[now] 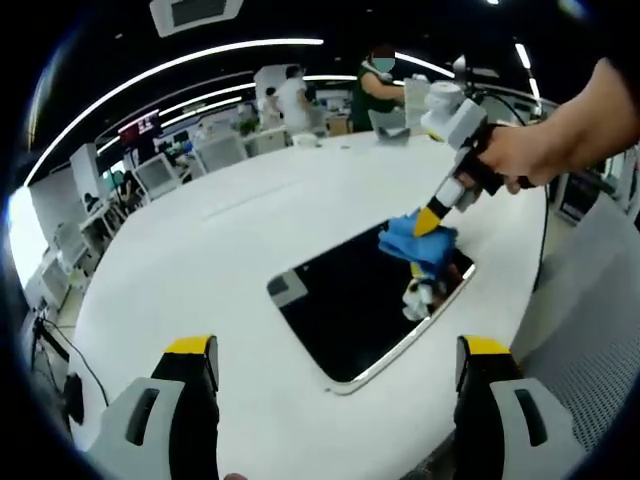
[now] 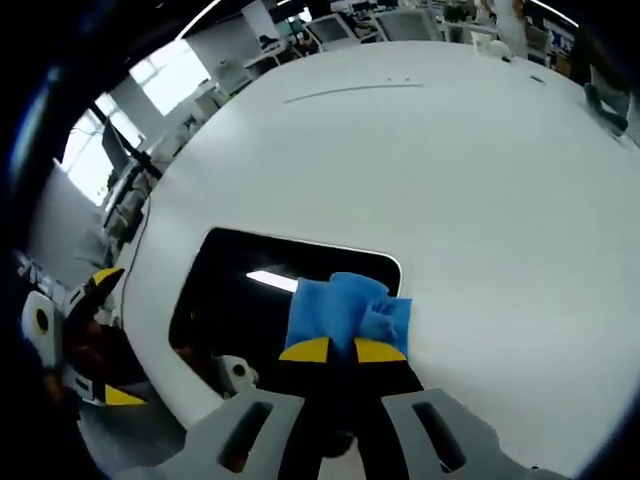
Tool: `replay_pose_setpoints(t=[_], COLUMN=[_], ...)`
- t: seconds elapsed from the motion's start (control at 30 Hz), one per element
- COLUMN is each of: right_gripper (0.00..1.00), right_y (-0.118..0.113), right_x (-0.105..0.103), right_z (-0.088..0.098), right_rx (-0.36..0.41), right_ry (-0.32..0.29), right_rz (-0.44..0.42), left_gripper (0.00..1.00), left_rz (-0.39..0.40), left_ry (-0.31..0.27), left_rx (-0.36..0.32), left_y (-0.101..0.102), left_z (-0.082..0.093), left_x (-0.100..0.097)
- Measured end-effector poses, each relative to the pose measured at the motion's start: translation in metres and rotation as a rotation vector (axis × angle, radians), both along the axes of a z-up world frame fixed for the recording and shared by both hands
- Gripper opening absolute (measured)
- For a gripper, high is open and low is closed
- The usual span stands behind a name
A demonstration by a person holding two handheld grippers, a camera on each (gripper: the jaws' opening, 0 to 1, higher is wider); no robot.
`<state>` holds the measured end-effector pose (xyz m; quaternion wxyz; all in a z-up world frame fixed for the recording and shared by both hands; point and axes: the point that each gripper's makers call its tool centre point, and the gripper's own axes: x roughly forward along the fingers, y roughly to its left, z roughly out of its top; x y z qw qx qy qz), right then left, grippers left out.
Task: Wipe the mirror surface with the cleaning cloth until all visible marks leave the cleaned area.
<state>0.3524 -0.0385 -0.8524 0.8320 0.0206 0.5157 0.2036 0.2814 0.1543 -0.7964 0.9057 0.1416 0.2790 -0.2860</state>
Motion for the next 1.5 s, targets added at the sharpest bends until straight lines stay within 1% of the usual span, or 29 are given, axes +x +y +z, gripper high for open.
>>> replay_pose_setpoints(t=[0.03,0.1,0.2,0.27,0.33,0.37,0.43,0.47,0.5,0.57,0.6,0.67,0.77,0.83,0.9,1.03,1.13,1.27,1.37,1.43,1.5], right_gripper=[0.01,0.01,0.01,0.01,0.01,0.01,0.01,0.01,0.01,0.01,0.01,0.01,0.01,0.01,0.01,0.01,0.01,0.01,0.01,0.01,0.01], right_y=[0.001,0.002,0.0,-0.001,0.0,0.0,-0.001,0.0,0.0,-0.005,-0.006,-0.008,-0.007,-0.01,-0.012,-0.013,-0.013,-0.017,-0.017,-0.021,-0.023], right_x=[0.0,0.001,0.002,0.003,0.003,0.002,0.003,0.002,0.002,0.002,0.002,0.002,0.001,-0.002,-0.003,-0.002,-0.001,-0.001,-0.001,-0.002,-0.002], right_z=[0.0,0.0,-0.001,-0.001,-0.002,-0.002,-0.002,-0.001,-0.001,-0.001,-0.001,-0.001,-0.001,0.0,0.001,0.001,0.001,0.001,0.001,0.002,0.001], right_rx=[-0.014,-0.016,0.027,0.025,0.018,0.012,0.009,0.007,0.003,-0.02,-0.009,-0.01,-0.021,-0.04,-0.044,-0.033,-0.045,-0.058,-0.047,-0.058,-0.052], right_ry=[0.002,0.017,0.044,0.041,0.034,0.027,0.029,0.034,0.04,0.043,0.046,0.049,0.044,0.029,0.021,0.029,0.025,0.029,0.034,0.021,0.02], right_rz=[0.008,0.003,-0.034,-0.035,-0.035,-0.029,-0.026,-0.023,-0.013,-0.019,-0.037,-0.055,-0.046,-0.04,-0.036,-0.051,-0.035,-0.044,-0.054,-0.06,-0.068], left_gripper=[0.99,0.99,0.99,0.99,0.99,0.99,0.99,0.99,0.99,0.99,0.99,0.99,0.99,0.99,0.99,0.99,0.99,0.99,0.99,0.99,0.99], left_rz=[0.0,0.007,0.008,-0.005,-0.009,-0.01,0.008,0.021,0.023,0.012,-0.006,-0.018,-0.035,-0.03,-0.016,-0.013,-0.011,0.004,-0.002,-0.001,0.008], left_ry=[-0.008,-0.013,-0.013,-0.006,-0.004,-0.001,-0.007,-0.008,-0.006,-0.008,-0.023,-0.037,-0.026,-0.029,-0.03,-0.019,-0.02,-0.006,-0.002,-0.006,0.004], left_rx=[0.0,-0.007,-0.035,-0.04,-0.072,-0.071,-0.07,-0.094,-0.099,-0.1,-0.105,-0.11,-0.117,-0.124,-0.111,-0.114,-0.113,-0.107,-0.124,-0.137,-0.142], left_y=[0.0,0.001,-0.002,-0.004,-0.01,-0.01,-0.006,-0.006,-0.005,-0.008,-0.011,-0.014,-0.017,-0.017,-0.013,-0.012,-0.012,-0.009,-0.012,-0.013,-0.012], left_z=[0.001,0.003,0.005,0.004,0.007,0.006,0.007,0.01,0.01,0.01,0.014,0.017,0.014,0.016,0.015,0.014,0.014,0.011,0.012,0.014,0.012], left_x=[0.001,0.002,0.002,0.002,0.002,0.001,0.002,0.004,0.004,0.003,0.002,0.002,0.002,0.002,0.003,0.003,0.003,0.002,0.002,0.002,0.003])
